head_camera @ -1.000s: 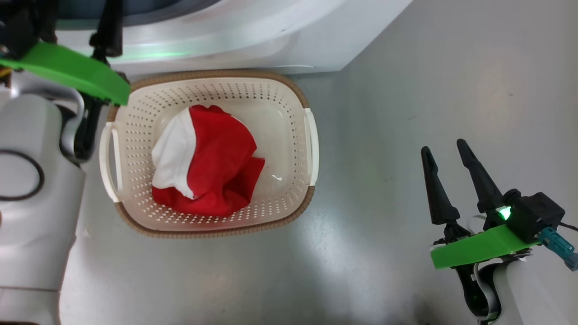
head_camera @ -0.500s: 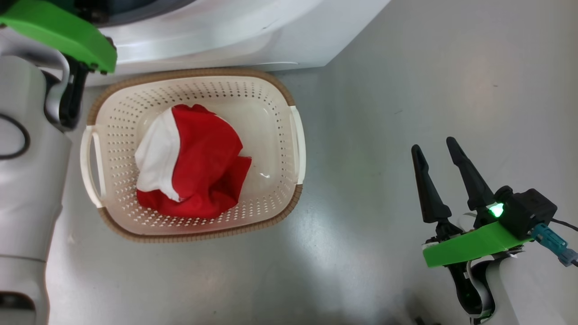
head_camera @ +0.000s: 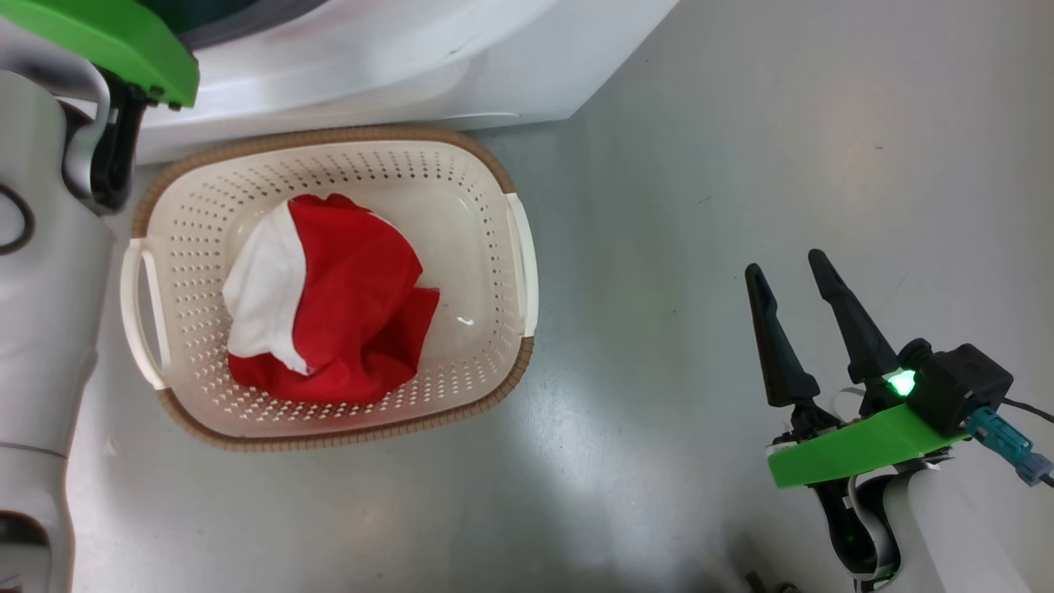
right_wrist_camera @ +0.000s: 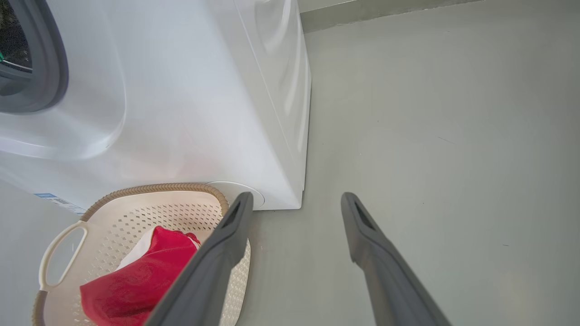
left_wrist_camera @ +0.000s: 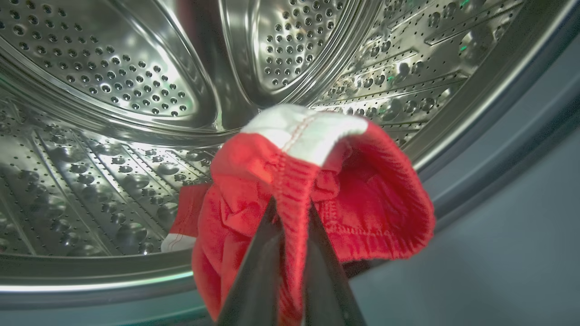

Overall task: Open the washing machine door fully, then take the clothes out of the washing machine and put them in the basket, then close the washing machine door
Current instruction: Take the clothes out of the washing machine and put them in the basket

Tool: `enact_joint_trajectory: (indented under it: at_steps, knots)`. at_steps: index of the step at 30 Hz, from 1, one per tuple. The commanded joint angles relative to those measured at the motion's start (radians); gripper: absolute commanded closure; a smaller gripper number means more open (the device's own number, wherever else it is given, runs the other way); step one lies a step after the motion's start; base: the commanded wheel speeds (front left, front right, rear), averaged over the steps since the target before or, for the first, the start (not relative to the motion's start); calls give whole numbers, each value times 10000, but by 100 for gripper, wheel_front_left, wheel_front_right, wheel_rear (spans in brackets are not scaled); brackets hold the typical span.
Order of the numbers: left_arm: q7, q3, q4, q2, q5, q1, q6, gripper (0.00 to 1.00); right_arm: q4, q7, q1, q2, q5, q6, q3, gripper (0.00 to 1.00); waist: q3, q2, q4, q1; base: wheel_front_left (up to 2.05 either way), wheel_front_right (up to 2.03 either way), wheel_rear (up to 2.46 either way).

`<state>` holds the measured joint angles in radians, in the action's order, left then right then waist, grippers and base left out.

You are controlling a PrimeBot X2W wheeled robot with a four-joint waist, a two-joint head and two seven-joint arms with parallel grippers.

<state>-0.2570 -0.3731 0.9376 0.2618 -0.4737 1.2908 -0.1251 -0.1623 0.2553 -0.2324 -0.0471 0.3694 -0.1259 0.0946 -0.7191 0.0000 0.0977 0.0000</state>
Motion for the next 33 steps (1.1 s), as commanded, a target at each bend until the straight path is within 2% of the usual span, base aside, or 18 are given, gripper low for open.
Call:
enact_joint_trajectory:
  at_steps: [1,8,17,27,33]
  knots:
    - [-48,211,-336,466,-118,55,-56,100,220,65,137,-32,32,-48,172,0,41,0,-53,0,0,0,0]
    - [-48,1162,-1310,328,-56,-822,-56,100,187,65,143,-32,-144,-48,55,0,383,0,-349,0,0,0,0]
    - [-48,2636,-3039,-413,658,-2634,-56,100,153,65,302,-32,-435,-48,-136,0,1025,0,-727,0,0,0,0]
    - [-48,3558,-4868,-1101,1005,-4464,-56,100,130,65,676,-32,-637,-48,-302,0,1685,0,-1084,0,0,0,0]
    - [-48,3797,-6241,-1369,1078,-5464,-56,100,146,65,804,-32,-721,-48,-407,0,1907,0,-1246,0,0,0,0]
